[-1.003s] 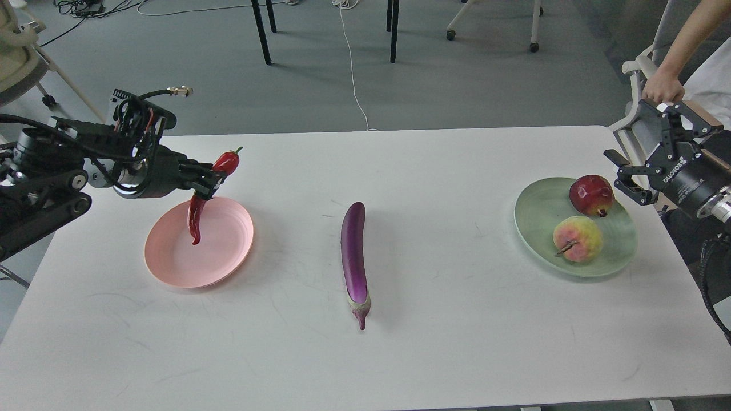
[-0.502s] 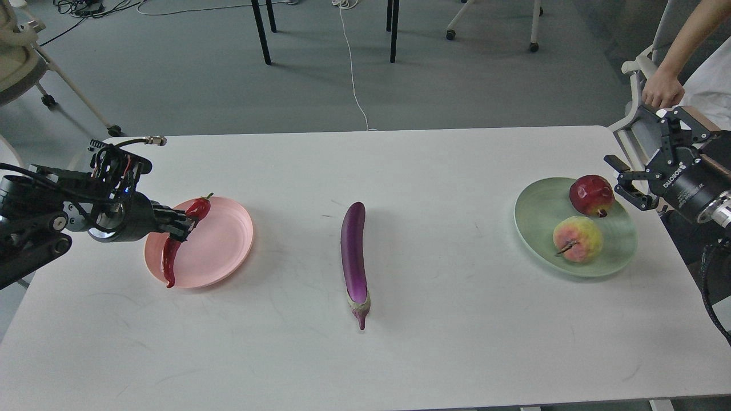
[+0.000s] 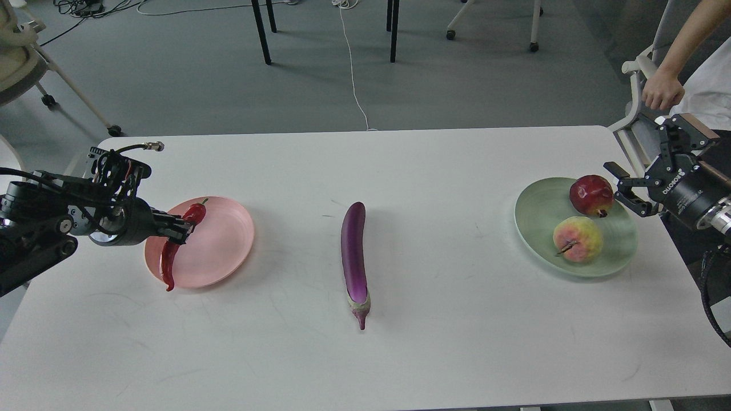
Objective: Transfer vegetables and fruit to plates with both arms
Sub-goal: 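Lift the chili pepper and lower it onto the pink plate, then reach the left gripper to the purple eggplant and grasp it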
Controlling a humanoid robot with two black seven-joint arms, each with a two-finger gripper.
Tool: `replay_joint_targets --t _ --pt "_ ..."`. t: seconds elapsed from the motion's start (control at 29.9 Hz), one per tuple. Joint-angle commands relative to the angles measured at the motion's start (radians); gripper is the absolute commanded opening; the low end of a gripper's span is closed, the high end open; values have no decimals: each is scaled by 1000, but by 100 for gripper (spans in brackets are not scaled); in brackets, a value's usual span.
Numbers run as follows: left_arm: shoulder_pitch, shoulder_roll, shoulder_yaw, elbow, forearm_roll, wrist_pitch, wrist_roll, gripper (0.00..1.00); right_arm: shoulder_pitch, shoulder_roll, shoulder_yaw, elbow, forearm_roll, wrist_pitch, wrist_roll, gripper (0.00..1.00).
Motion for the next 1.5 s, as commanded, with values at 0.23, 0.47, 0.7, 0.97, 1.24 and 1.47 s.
replay_joint_targets --t 0.23,0.47,0.7,0.97,1.24,1.47 --pt "-2 -23 -6 57 -1 0 -3 37 -2 0 0 1 -1 0 0 99" --pt "-16 -20 -7 62 -41 0 -5 76 -2 0 -2 3 -1 0 0 99" --pt "-116 -18 -12 22 -106 0 -29 97 -2 0 -5 1 -1 0 0 99" --pt "-194 -113 -32 -153 -205 0 26 98 -2 0 -8 1 -1 0 0 99" --pt "-185 -358 -39 -170 -251 0 207 98 -17 -2 -5 1 -1 0 0 99" --pt "-139 -487 -26 -132 -271 0 340 98 -26 -3 -3 3 -1 0 0 99"
